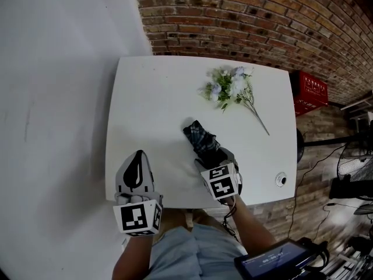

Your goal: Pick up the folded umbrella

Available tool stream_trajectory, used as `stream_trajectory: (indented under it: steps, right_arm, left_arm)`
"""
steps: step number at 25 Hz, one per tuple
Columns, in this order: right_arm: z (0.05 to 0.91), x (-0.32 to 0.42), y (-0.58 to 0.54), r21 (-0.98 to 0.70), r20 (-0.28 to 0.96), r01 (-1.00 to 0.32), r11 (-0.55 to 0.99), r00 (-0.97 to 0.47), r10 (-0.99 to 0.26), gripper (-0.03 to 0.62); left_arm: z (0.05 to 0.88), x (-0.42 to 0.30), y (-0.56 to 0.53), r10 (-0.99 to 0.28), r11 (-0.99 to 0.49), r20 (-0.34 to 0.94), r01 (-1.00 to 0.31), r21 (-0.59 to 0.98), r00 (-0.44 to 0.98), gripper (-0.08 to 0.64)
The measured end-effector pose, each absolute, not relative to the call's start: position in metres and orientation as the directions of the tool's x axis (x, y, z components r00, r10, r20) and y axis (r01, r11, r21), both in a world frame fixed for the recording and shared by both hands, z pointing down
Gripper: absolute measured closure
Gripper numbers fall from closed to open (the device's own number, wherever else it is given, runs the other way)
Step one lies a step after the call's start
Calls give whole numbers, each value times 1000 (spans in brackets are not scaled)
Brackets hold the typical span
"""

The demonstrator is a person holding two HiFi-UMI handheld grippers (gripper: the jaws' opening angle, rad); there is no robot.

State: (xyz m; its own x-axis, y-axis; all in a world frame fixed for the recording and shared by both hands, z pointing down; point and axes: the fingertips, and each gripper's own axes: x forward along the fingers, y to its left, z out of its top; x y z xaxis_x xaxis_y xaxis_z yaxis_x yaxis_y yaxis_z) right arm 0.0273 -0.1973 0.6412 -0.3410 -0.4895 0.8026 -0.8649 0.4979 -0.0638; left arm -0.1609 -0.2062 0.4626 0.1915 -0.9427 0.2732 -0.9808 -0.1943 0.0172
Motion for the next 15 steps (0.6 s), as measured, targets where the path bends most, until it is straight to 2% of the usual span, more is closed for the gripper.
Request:
stream_trajectory:
  steps: [15]
  right_arm:
    - [641, 26, -198, -61, 806, -869, 491, -333, -490, 222]
  left_arm:
    - [463, -162, -208, -941, -199, 277, -980, 17, 196, 554]
